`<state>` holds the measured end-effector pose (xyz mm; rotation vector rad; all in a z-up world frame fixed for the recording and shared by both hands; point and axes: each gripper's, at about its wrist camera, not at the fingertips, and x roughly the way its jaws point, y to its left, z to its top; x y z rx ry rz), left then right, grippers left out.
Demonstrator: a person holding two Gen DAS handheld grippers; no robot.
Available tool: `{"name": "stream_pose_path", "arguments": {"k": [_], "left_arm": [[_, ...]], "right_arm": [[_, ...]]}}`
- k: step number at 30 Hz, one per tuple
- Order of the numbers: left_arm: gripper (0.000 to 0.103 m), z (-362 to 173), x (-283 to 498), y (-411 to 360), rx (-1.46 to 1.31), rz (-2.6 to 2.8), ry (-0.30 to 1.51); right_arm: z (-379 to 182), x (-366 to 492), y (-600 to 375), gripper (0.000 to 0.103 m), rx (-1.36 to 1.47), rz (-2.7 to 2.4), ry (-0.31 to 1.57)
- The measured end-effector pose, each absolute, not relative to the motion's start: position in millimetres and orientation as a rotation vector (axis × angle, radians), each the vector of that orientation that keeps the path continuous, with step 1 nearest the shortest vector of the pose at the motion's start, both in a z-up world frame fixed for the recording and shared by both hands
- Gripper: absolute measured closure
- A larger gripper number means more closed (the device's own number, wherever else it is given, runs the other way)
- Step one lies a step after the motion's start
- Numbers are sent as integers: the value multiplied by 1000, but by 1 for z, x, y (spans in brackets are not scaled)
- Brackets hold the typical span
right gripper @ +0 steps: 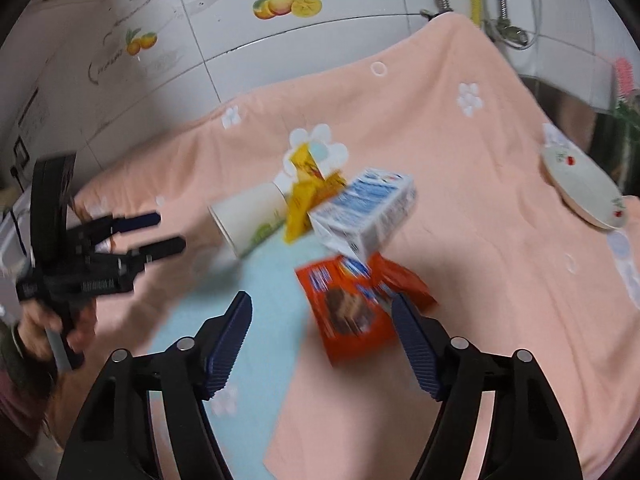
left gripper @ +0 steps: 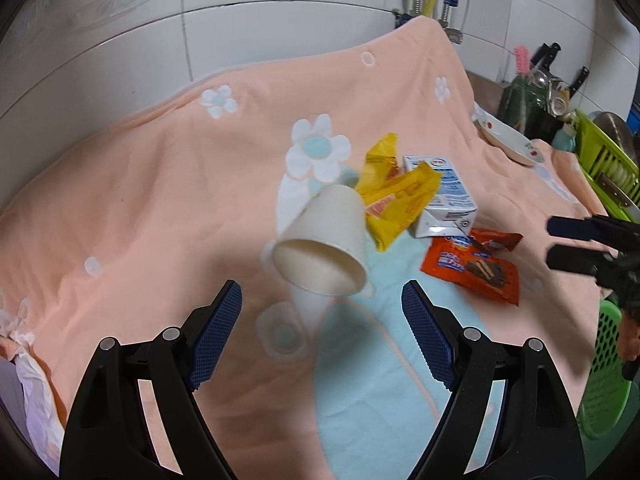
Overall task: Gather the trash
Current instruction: 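Grasp the yellow snack wrapper with the right gripper while the left gripper approaches the white paper cup, then grasp the white paper cup with the left gripper while the right gripper carries the wrapper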
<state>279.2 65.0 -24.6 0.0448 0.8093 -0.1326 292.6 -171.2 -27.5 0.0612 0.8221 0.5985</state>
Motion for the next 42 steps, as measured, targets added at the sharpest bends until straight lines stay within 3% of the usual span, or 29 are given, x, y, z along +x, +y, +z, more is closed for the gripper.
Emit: {"name": "stream_pose_path", "arguments": {"k": [15,24,28,42], "left_arm": [[22,-28,290,72,42,-152,808],[15,-30,311,65,88,-163,812],[13,-32,322,58,115,-175,821],[14,-61,362,47,133,-194,918]], "right_arm": [[-35,374,-112,51,215,596,897],[-50,397,-110,79,292,575,937],[-48,396,-114,85,296,568,919],[-10,359,-150,85,294,593,804]]}}
